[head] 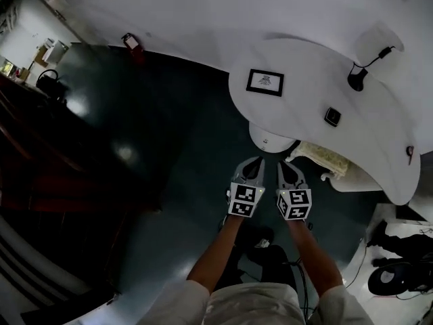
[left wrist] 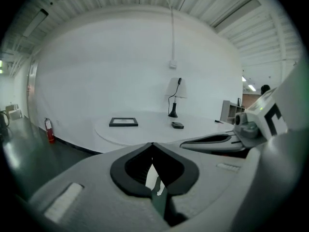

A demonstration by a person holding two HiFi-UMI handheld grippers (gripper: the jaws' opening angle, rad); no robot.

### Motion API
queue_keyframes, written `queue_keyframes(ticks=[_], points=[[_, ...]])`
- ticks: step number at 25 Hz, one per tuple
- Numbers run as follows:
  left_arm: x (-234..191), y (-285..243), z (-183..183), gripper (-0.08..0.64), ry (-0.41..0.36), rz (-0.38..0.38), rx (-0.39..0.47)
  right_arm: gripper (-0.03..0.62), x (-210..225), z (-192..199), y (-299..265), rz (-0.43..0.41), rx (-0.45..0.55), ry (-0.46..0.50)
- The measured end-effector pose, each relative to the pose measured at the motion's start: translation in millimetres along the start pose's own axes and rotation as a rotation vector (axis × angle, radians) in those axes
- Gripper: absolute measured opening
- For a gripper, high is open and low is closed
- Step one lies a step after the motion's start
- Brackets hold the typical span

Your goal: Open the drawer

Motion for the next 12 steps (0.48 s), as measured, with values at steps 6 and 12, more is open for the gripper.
queue_keyframes(ticks=[6, 12], points=[[-26, -66, 41, 0.011, -0.022, 0.027, 0.077, 0.015, 31, 39, -63, 0.097, 0.070, -0.021], [-39, -130, 117, 0.009, -0.165, 0.104, 0.096, 0.015, 26, 101, -132, 0.086, 0.070, -0.002]])
Point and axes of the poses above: the fingertips, and each gripper's own axes: y backward along the fingers, x to its right, z out of its underside, the point moved 6 cm from there along y, backward along the fingers, and after that the axes turned 11 degrees about -x, right-handed, at the moved point
